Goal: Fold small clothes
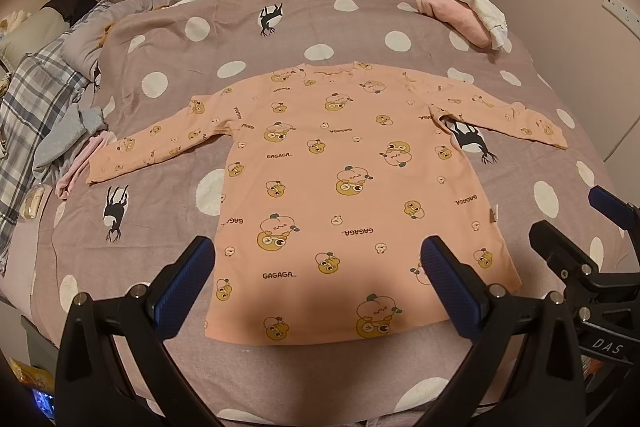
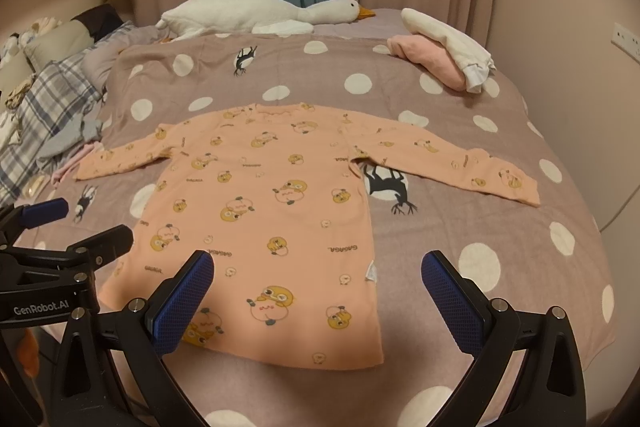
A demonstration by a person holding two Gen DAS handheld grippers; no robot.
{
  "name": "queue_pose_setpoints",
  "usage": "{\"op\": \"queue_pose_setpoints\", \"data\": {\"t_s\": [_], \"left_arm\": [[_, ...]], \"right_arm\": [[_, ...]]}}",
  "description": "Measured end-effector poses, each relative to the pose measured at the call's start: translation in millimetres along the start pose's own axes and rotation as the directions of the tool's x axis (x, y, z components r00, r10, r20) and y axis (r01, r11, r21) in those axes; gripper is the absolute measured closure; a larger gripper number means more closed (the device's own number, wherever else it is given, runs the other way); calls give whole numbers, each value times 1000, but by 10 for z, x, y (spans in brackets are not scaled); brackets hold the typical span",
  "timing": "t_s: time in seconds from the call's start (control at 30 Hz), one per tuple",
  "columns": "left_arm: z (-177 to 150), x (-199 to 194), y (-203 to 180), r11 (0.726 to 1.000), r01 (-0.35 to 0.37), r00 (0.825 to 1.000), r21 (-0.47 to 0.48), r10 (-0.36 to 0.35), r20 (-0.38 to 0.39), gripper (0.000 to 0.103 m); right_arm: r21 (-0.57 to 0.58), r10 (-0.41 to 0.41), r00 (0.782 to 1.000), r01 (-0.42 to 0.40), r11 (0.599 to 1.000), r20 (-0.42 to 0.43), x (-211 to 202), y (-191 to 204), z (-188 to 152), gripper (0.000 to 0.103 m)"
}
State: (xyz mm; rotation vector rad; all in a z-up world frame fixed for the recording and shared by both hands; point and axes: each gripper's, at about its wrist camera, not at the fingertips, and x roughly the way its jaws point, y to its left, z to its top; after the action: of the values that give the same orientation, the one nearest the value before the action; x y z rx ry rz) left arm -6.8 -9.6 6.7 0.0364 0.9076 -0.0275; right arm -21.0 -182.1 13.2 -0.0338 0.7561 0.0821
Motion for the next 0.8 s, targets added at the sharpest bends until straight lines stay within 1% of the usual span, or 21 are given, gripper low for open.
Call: {"op": "queue_pose_setpoints", "data": {"t_s": [0.17,0.23,0.27,0.37,0.43,0.47,0.5,0.57,0.6,0.63,0.67,0.7,0.77,0.8], "left_arm": [[-5,22,-3,1000,9,1000,-3,-9,-2,0],[-13,92,17,999,32,999,-24,-33,-16,0],[-22,177,54,997,56,998,-51,-58,-37,0],[-79,421,161,988,90,989,-126,-103,-108,0],[-146,605,248,977,115,975,-182,-146,-167,0],[-205,726,314,965,133,963,-228,-181,-201,0],[-226,778,350,956,147,955,-256,-204,-217,0],[-298,888,432,926,188,932,-328,-273,-236,0],[-324,934,471,905,213,920,-367,-313,-237,0],[-343,967,503,890,228,912,-395,-338,-234,0],[-357,998,533,877,237,906,-417,-355,-230,0],[-359,1020,555,872,235,906,-429,-357,-228,0],[-340,1048,590,870,225,911,-438,-348,-222,0],[-325,1063,614,867,229,911,-443,-351,-215,0]], "right_arm": [[2,0,1000,0,1000,-1,-2,-2,-10,0],[8,3,1000,-3,1000,-8,48,-37,-53,0],[14,13,1000,-12,1000,-15,84,-53,-72,0],[82,107,992,-102,991,-62,250,-161,-123,0],[168,182,978,-163,972,-100,400,-291,-182,0],[215,209,971,-182,960,-113,480,-379,-235,0],[254,224,967,-188,949,-121,541,-439,-276,0],[327,239,962,-185,927,-133,649,-602,-360,0],[375,251,959,-186,908,-133,701,-717,-407,0],[423,262,956,-186,887,-129,745,-831,-446,0],[467,274,954,-188,864,-123,772,-923,-468,0],[520,286,953,-193,832,-104,809,-1074,-508,0],[588,283,956,-182,788,-83,856,-1292,-535,0],[616,268,961,-170,769,-68,881,-1424,-552,0]]}}
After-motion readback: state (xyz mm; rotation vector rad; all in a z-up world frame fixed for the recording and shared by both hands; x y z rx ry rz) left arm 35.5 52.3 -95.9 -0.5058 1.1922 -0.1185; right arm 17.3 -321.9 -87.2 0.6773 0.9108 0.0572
